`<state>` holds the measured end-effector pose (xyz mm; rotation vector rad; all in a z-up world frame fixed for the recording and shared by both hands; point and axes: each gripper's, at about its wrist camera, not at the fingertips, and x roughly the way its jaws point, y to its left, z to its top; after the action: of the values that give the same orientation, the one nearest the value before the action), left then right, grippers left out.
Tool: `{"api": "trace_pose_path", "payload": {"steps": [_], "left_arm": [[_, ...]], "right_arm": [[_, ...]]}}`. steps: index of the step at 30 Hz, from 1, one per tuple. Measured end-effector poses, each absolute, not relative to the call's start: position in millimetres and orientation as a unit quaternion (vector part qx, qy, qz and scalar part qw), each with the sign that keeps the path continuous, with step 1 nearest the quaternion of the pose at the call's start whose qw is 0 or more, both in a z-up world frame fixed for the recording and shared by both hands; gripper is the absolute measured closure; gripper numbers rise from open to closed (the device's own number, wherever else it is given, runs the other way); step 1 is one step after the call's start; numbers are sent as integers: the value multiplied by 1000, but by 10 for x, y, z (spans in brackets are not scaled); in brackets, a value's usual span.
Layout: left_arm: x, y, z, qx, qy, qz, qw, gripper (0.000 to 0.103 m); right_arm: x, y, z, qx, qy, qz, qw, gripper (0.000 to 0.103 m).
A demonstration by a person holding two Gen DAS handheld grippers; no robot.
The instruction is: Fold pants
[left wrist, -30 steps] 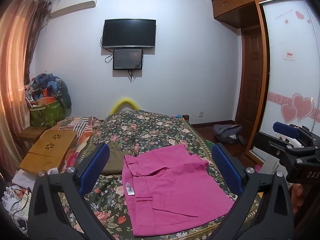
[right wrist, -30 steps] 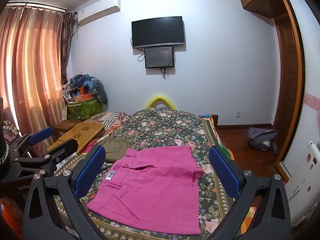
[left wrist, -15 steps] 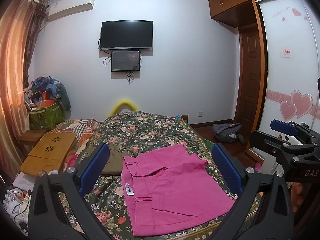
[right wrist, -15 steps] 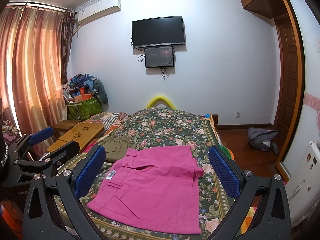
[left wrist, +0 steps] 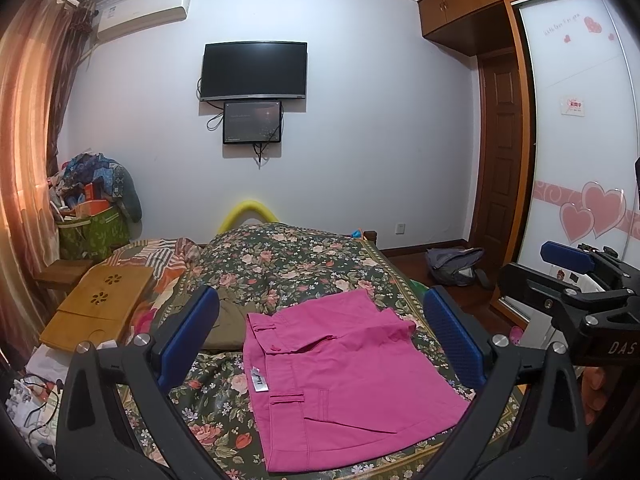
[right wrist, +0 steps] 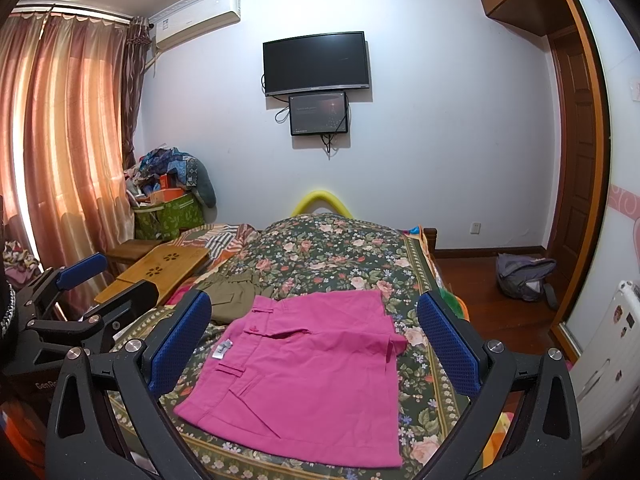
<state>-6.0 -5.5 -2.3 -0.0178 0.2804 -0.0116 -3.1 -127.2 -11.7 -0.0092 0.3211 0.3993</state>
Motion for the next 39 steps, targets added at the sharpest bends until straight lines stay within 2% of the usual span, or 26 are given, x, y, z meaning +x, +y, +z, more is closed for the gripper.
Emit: {"api": "trace_pose_path", "payload": {"steps": [39], "left_arm": [[22,12,31,-18,146,-6,989,0]], "right_arm": [[-38,-1251,-127,-3,159,196,968,0]]}}
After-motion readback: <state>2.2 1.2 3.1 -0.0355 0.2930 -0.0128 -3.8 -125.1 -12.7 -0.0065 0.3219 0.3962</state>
